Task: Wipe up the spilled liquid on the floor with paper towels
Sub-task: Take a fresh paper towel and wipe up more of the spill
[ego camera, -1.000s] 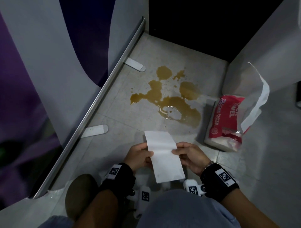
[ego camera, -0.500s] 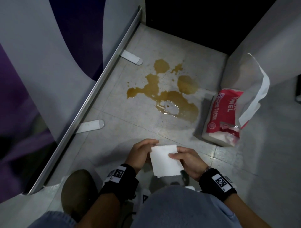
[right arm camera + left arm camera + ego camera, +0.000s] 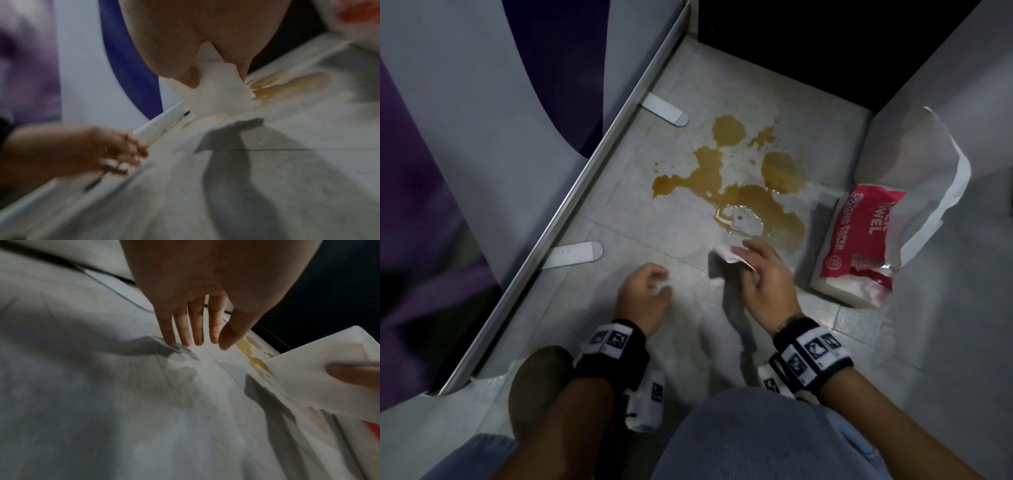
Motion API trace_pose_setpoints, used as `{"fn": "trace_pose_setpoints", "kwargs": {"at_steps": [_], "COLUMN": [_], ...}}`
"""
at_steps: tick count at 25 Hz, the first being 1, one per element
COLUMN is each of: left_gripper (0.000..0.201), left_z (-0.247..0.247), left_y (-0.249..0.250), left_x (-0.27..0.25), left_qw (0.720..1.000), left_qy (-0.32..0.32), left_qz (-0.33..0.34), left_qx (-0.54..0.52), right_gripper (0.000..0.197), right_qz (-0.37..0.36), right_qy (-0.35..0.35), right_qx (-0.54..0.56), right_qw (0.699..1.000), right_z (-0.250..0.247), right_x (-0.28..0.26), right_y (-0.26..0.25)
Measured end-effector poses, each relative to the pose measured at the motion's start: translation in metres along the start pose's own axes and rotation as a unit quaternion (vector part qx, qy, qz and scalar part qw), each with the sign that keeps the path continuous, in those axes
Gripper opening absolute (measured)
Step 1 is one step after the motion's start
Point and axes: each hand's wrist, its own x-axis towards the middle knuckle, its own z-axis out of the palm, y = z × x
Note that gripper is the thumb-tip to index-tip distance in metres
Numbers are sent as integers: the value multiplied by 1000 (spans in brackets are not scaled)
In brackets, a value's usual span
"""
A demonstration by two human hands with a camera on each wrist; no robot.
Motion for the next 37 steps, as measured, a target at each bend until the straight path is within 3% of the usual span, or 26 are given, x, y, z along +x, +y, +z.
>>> {"fn": "trace_pose_setpoints", "kwargs": {"at_steps": [1,3,5,8,13,17,22,24,27,30,32,34,37], "left_gripper": [25,37,57,78,78,65,68,68,72,83,101,118,126], "left_z": [-14,-42,-66,-89,-99,-92,-63,-47,-23,-2,9,16,23], "left_y": [-1,-1,-5,-15,-18,-12,5,16,32,44,49,52,52], "left_x": [8,23,35,44,35,35,44,48,56,67,73,76,79], "left_qw": [998,987,973,958,961,963,959,952,929,902,891,879,866], "left_qy": [31,79,89,95,90,69,3,-41,-105,-142,-165,-185,-194], "left_qz": [22,57,39,17,8,23,68,78,95,86,56,25,13], "left_qx": [41,129,209,269,262,258,274,293,341,398,420,438,461], "right_gripper": [45,58,62,60,57,59,57,54,53,51,50,52,50], "right_qz": [-38,-43,-41,-44,-46,-91,-206,-205,-131,-32,-9,18,115], "right_qy": [-30,-109,-158,-176,-198,-262,-271,-271,-177,8,123,150,66], "right_qx": [-46,-123,-184,-256,-325,-334,-343,-352,-341,-237,-192,-214,-236], "right_qw": [998,985,969,950,924,901,875,872,914,971,973,965,963], "right_z": [8,29,53,82,108,112,75,51,13,-22,-33,-33,-28], "right_x": [6,11,0,-27,-25,-20,-35,-41,-35,-7,20,53,88], "right_y": [0,1,1,-2,-17,-31,-3,8,16,28,36,44,64]}}
